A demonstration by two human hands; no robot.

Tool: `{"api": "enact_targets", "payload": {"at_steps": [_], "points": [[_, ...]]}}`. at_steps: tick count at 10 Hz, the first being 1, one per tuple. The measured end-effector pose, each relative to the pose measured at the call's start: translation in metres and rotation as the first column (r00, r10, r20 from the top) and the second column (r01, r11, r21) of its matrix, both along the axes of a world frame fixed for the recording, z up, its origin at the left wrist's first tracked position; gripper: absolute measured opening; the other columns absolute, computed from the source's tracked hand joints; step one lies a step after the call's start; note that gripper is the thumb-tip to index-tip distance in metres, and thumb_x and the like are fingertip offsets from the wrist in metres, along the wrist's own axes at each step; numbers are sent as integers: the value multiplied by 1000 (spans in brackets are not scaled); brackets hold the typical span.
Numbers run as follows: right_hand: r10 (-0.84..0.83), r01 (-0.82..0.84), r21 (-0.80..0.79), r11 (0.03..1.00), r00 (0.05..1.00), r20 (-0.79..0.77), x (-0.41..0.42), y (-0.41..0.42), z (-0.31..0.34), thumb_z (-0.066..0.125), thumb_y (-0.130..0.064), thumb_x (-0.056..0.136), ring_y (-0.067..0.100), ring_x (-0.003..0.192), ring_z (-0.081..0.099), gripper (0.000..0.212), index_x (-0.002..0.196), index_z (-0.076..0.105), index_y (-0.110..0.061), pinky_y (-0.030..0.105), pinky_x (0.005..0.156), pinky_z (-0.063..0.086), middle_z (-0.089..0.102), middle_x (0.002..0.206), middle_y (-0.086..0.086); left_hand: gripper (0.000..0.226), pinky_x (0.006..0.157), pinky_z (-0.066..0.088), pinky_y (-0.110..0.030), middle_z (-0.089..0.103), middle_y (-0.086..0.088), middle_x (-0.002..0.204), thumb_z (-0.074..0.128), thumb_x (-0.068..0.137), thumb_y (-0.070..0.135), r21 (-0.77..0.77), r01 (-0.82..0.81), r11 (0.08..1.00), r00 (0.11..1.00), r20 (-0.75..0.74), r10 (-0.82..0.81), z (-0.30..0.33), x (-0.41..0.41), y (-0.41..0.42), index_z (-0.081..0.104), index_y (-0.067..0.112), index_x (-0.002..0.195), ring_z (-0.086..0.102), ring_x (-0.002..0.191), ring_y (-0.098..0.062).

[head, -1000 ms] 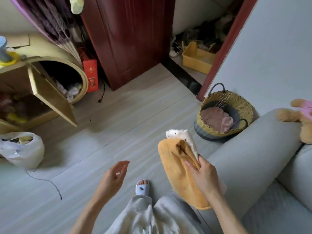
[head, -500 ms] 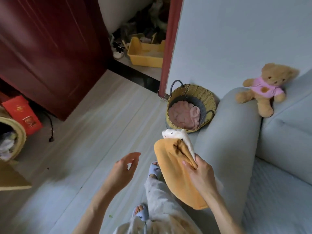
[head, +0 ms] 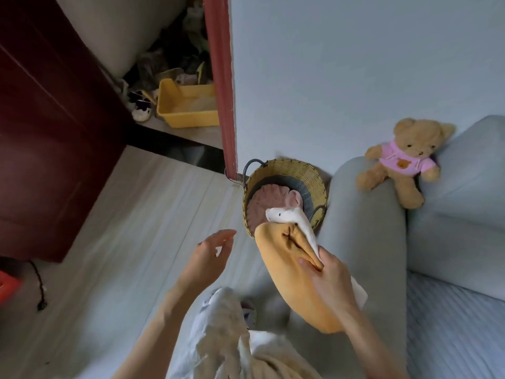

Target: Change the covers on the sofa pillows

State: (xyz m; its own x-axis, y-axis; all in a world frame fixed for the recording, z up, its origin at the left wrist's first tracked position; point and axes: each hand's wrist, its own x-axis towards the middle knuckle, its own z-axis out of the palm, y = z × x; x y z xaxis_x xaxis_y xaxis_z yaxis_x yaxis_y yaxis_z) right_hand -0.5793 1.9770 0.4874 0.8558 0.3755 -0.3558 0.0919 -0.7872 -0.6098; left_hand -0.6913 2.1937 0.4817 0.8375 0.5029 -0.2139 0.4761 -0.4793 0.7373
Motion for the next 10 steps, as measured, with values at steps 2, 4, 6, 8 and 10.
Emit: {"api": "enact_targets", "payload": {"at_steps": [2,4,6,8,10], "points": [[-90,88,-51,995,995,-49,57,34,-18,58,-37,88,19,84,58,22,96,59,-17,34,78,46,62,89,-1,30,89,39,-12,61,7,122,41,98,24,-28,143,989,979,-141,-145,-23,79,31,57,22,123,59,104,-10],[-142,130,-111,985,983,-114,115,86,-55,58,-33,88,16,81,55,11,87,54,-23,30,73,41,59,85,-4,27,86,36,-7,60,8,125,44,97,26,-149,170,974,928,-308,-209,-86,123,79,56,28,121,59,106,-7],[-156,131,-126,983,964,-214,185,128,-109,55,-40,90,14,88,55,25,107,57,-21,24,78,38,59,96,-6,31,96,35,-14,52,9,134,40,98,32,-173,226,959,887,-371,-276,-144,207,123,50,29,127,52,112,-4],[50,-47,-213,976,999,12,264,164,-218,60,-34,89,21,99,61,39,122,57,-14,33,84,50,66,106,3,39,105,31,-22,39,6,146,38,98,31,-153,333,930,855,-367,-367,-239,295,138,39,26,137,40,131,-12],[314,-169,-364,916,867,388,307,188,-357,73,-9,70,25,86,64,43,112,66,-15,38,71,48,69,99,2,50,115,16,-50,31,-10,150,41,94,28,414,332,848,943,-150,-296,-331,324,143,32,17,142,23,141,-30]]}}
